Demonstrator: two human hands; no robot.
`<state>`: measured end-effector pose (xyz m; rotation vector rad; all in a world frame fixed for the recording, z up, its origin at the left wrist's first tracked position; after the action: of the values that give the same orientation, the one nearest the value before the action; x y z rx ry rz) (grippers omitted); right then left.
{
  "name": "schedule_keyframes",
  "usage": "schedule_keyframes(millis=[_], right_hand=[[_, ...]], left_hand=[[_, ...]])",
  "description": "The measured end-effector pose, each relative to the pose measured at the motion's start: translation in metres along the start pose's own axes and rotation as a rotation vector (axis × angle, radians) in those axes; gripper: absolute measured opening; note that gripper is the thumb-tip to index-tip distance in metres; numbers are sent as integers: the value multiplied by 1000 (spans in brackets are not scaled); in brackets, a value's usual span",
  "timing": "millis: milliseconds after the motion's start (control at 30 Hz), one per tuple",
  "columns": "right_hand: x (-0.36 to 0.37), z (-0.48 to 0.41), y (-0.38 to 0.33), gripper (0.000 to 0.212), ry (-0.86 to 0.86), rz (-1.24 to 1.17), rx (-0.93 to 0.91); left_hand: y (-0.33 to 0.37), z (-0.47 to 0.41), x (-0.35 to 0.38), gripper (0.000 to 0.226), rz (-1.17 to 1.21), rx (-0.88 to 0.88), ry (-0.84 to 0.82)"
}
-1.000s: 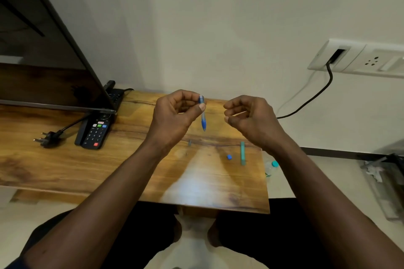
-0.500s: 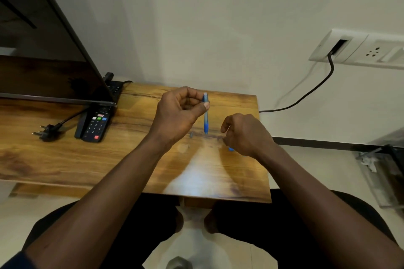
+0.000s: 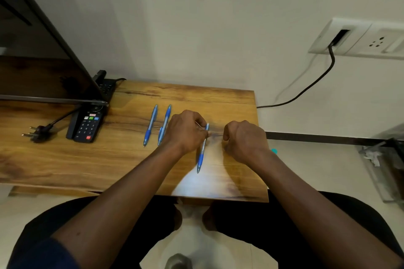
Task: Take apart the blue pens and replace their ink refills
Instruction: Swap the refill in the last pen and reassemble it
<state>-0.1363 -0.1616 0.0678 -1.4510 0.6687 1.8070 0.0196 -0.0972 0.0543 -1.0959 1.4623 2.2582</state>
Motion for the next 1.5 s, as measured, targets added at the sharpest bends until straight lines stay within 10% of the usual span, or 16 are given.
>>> schedule_keyframes(millis=[433, 933, 1500], right_hand=[[18, -1, 19, 20, 22, -398, 38], [-18, -1, 74, 11, 300, -1507, 415], [-21, 1, 82, 6, 314, -1678, 487]], left_hand=[[-5, -8, 21, 25, -182, -20, -3], [31, -1, 36, 41, -214, 169, 101], [49, 4, 77, 20, -259, 161, -21]])
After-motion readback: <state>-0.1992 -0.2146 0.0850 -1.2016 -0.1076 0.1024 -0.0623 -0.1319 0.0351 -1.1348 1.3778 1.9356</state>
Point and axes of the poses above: each hand's wrist, its own z-axis away from the middle knuckle, its own x-axis out of the palm, y = z × x, the point moved 1 cm from there along -z, towards the middle knuckle, and after that the axes turned 2 degrees about -x, right-handed, at the moved point
